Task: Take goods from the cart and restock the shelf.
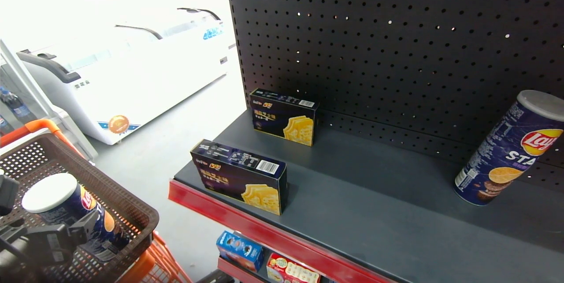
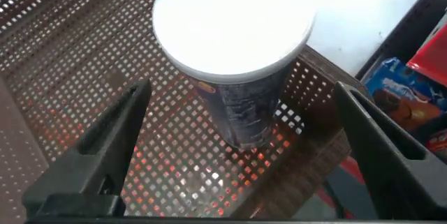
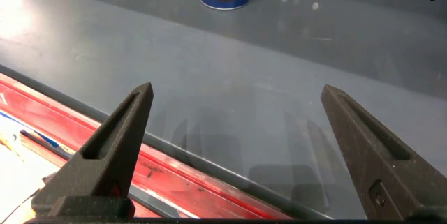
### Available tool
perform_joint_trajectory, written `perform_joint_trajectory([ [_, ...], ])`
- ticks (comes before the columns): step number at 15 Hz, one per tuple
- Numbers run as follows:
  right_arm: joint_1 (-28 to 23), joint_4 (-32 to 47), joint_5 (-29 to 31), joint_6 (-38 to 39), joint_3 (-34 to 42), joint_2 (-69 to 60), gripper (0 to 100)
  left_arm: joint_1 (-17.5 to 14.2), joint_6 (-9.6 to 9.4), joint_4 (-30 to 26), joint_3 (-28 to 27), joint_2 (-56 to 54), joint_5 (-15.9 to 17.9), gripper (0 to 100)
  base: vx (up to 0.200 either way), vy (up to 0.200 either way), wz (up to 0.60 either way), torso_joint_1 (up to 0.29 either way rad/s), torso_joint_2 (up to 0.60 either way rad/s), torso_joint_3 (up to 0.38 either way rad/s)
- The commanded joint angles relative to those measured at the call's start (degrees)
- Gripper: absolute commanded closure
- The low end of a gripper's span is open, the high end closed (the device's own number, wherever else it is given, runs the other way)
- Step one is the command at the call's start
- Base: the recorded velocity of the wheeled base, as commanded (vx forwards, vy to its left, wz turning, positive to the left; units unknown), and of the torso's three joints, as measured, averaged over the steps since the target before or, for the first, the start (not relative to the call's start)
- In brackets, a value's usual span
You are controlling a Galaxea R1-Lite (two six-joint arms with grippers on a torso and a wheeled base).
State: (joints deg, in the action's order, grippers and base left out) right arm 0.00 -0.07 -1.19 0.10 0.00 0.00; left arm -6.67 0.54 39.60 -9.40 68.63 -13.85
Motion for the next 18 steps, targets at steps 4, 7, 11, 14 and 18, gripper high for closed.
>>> perform_joint_trajectory([
  [4,0.0,-0.01,-0.04,-0.01,0.0,0.0,0,-0.1,4.12,7.87,1.31,10.64,-0.04,0,0.0,0.0,0.0,0.0,0.0,0.0],
  [7,0.0,-0.01,-0.04,-0.01,0.0,0.0,0,0.08,4.12,17.53,4.83,14.34,0.05,0,0.0,0.0,0.0,0.0,0.0,0.0],
  [11,0.0,-0.01,-0.04,-0.01,0.0,0.0,0,-0.01,4.12,26.76,7.64,19.43,0.05,0,0.0,0.0,0.0,0.0,0.0,0.0],
  [14,0.0,-0.01,-0.04,-0.01,0.0,0.0,0,-0.1,4.12,33.79,8.87,23.48,0.05,0,0.0,0.0,0.0,0.0,0.0,0.0],
  [18,0.0,-0.01,-0.04,-0.01,0.0,0.0,0,-1.33,3.77,37.66,8.96,26.99,0.05,0,0.0,0.0,0.0,0.0,0.0,0.0],
])
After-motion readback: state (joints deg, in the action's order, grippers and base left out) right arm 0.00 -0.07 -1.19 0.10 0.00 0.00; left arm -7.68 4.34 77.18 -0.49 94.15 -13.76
